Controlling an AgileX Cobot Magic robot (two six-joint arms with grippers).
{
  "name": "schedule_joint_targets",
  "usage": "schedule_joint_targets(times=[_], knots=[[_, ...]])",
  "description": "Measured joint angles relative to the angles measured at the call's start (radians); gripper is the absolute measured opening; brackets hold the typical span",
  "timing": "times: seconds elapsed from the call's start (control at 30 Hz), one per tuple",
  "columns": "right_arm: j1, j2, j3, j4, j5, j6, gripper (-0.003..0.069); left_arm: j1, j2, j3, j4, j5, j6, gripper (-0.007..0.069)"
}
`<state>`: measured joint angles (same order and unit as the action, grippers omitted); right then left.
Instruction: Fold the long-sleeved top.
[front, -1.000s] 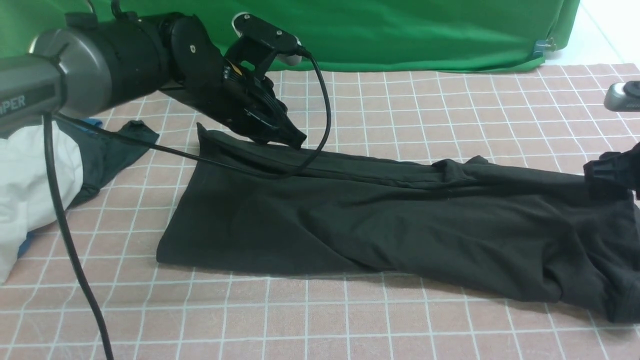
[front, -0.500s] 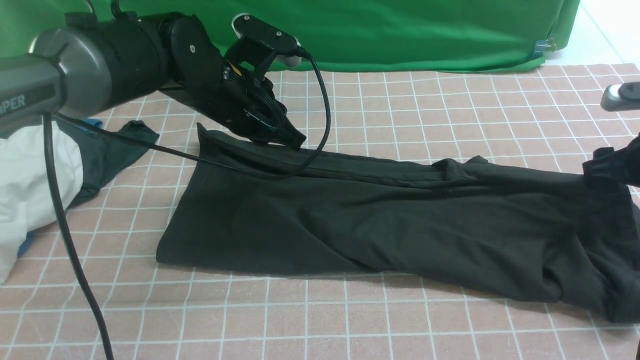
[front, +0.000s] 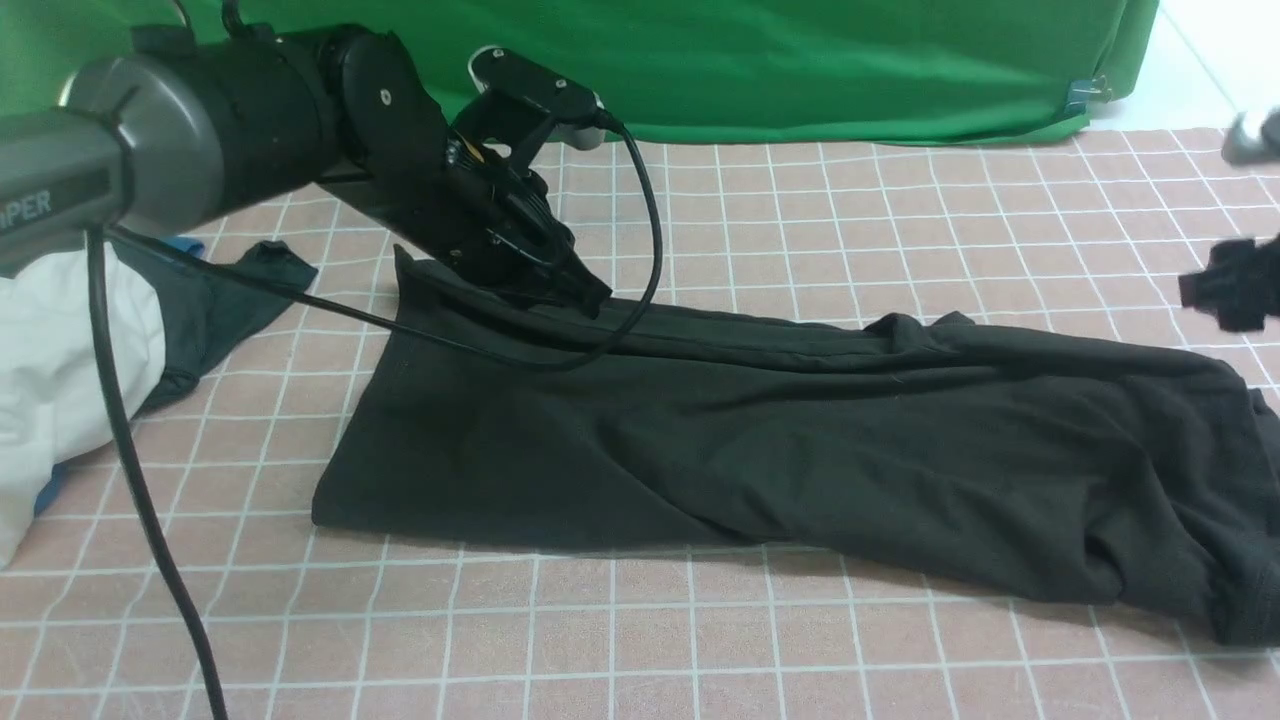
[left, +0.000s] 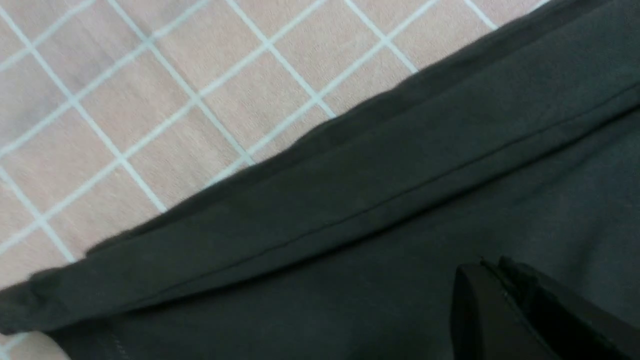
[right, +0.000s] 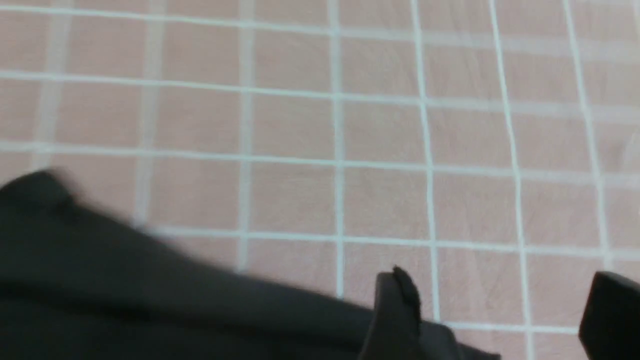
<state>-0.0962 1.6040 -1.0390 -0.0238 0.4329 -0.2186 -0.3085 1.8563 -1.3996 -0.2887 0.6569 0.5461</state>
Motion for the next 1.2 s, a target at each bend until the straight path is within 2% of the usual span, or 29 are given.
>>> schedule_joint_targets(times=[0.07, 0.2, 0.23, 0.43, 0.67, 0.97, 1.2], knots=[[0.032, -0.004, -0.051, 0.0, 0.165, -0.083, 0.0492, 0.0, 0.0, 0.0, -0.027, 0.006, 0.0, 0.0017], [0.059, 0.041, -0.11, 0.004, 0.324, -0.175, 0.0492, -0.001, 0.0, 0.0, -0.059, 0.026, 0.001, 0.0017], [0.059, 0.082, -0.144, 0.002, 0.364, -0.231, 0.0492, -0.001, 0.0, 0.0, -0.065, 0.065, 0.003, 0.0017], [0.026, 0.211, -0.253, -0.024, 0.388, -0.324, 0.0491, -0.031, -0.007, 0.0, -0.067, 0.156, 0.005, 0.0017], [-0.034, 0.326, -0.352, -0.023, 0.443, -0.33, 0.0491, -0.093, -0.024, 0.0, -0.039, 0.183, 0.007, 0.0017], [-0.08, 0.394, -0.362, 0.076, 0.459, -0.337, 0.0485, -0.108, -0.025, 0.0, 0.003, 0.18, 0.085, 0.0017], [-0.08, 0.394, -0.363, 0.174, 0.493, -0.357, 0.0438, -0.105, -0.024, 0.0, 0.019, 0.13, 0.136, 0.0017]])
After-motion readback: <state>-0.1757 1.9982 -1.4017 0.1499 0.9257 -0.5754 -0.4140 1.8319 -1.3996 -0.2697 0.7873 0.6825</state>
